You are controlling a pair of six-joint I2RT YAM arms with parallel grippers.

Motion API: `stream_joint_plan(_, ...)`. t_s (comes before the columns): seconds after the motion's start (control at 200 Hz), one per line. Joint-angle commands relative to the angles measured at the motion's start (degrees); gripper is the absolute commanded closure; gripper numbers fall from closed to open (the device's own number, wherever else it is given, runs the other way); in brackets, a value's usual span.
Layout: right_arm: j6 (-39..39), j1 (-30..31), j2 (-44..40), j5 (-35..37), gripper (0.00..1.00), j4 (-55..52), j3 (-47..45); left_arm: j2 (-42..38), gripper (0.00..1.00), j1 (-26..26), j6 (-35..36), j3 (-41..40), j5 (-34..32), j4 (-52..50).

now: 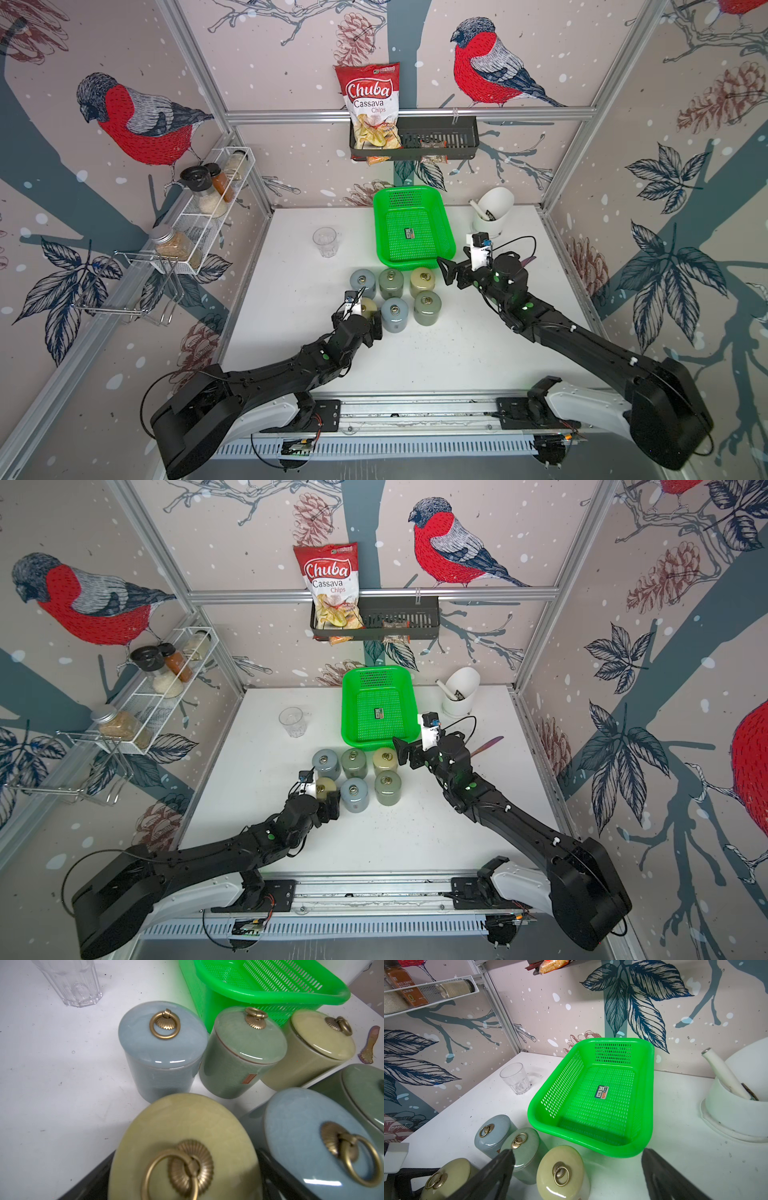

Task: Take the tea canister out of the basket
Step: Place the tea canister at the center of the board.

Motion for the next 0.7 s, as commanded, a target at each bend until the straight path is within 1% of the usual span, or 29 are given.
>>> stream_joint_plan(0.0, -0.44, 0.02, -0.22, 0.57, 0.0, 0.01, 0.45, 0.1, 0.02, -0.1, 0.34, 0.73, -0.83, 2.23)
stream_joint_plan(0.185, -0.45, 0.05, -0.28, 0.53, 0.0, 0.02, 0.45, -2.55, 0.02, -0.16, 0.59, 1.57, -0.77, 0.3)
stream_joint_plan(0.485, -0.35, 0.04, 0.15, 0.33, 0.0, 0.45, 0.61, -13.51, 0.02, -0.13, 2.43, 3.26, -1.93, -5.07)
stream_joint_plan(0.63, 0.06, -0.08, -0.74, 0.88, 0.0, 1.2, 0.07, -18.91, 0.02, -0.09, 3.78, 4.64, -6.66, -7.49)
stream_joint_plan(0.695, 0.66, -0.76, -1.79, 1.01, 0.0, 2.22, -0.74, -20.45, 0.02, 0.43, 6.06, 4.85, -8.82, -6.74)
